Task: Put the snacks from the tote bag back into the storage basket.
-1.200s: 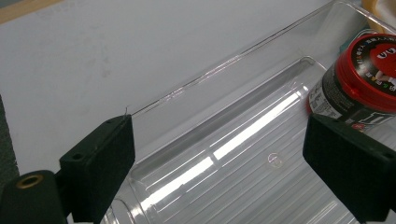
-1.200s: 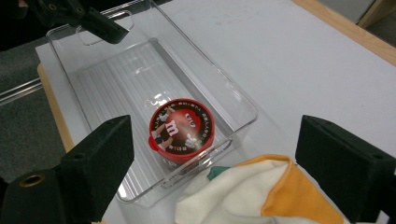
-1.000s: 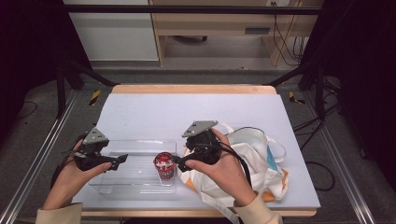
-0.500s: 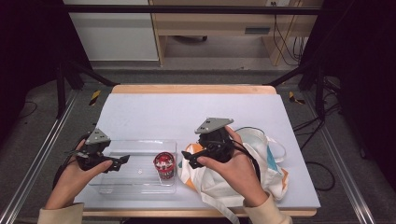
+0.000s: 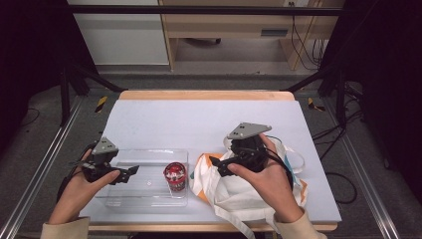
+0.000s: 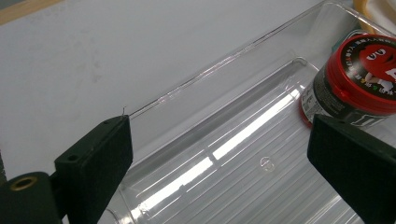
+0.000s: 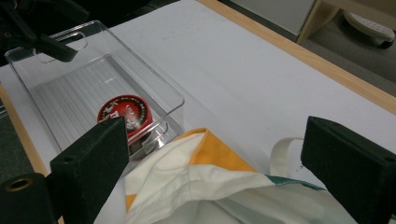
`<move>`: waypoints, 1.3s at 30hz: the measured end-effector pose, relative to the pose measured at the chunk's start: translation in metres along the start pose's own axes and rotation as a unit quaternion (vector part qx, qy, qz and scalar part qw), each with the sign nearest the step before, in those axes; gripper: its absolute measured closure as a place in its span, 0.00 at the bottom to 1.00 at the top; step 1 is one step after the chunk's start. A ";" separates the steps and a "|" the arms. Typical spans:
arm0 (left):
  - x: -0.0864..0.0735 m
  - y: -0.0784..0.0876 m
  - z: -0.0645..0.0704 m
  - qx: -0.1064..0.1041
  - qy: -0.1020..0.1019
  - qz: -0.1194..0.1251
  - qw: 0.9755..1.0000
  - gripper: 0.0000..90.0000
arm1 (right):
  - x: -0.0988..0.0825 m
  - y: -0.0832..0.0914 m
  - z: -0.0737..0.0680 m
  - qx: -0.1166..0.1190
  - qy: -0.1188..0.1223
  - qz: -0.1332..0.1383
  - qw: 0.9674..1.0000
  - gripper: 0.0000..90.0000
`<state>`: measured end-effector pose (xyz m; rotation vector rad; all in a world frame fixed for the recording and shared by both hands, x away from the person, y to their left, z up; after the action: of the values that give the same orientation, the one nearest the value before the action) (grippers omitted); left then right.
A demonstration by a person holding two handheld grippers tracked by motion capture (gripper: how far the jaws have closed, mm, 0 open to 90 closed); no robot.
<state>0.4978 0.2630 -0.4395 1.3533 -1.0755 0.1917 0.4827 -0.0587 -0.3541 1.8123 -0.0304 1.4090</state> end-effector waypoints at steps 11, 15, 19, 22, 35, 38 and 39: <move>-0.001 0.000 0.000 0.000 0.001 0.000 1.000 0.07 | -0.006 0.023 0.017 -0.024 -0.013 0.012 1.000 0.08; 0.000 0.000 0.000 -0.001 0.001 0.002 1.000 0.07 | -0.010 0.033 0.026 -0.037 -0.020 0.018 0.999 0.08; 0.000 0.000 -0.001 0.001 0.001 0.002 1.000 0.07 | -0.013 0.040 0.031 -0.046 -0.026 0.021 0.998 0.08; 0.000 0.001 -0.001 0.000 0.001 0.002 1.000 0.07 | -0.018 0.048 0.038 -0.058 -0.031 0.024 0.998 0.08; 0.000 0.002 -0.002 0.001 0.003 0.006 1.000 0.07 | -0.052 0.075 0.069 -0.107 -0.061 0.018 0.992 0.08; 0.000 0.002 -0.002 0.001 0.004 0.005 1.000 0.07 | -0.057 0.077 0.072 -0.113 -0.064 0.019 0.991 0.08; 0.000 0.001 -0.002 0.003 0.002 0.004 1.000 0.07 | -0.059 0.078 0.073 -0.116 -0.063 0.018 0.991 0.08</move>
<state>0.4977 0.2651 -0.4384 1.3535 -1.0771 0.2033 0.4820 -0.1807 -0.3604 1.7116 -0.2814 1.2563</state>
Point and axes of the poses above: each handheld gripper's, and its own axes: y roughly backward along the jaws, x roughly out of its top, z roughly to its right, the point moved 8 cm from there along -y, roughly forward along the jaws, and after that the axes turned 8 degrees about x, right-handed, at the moved point
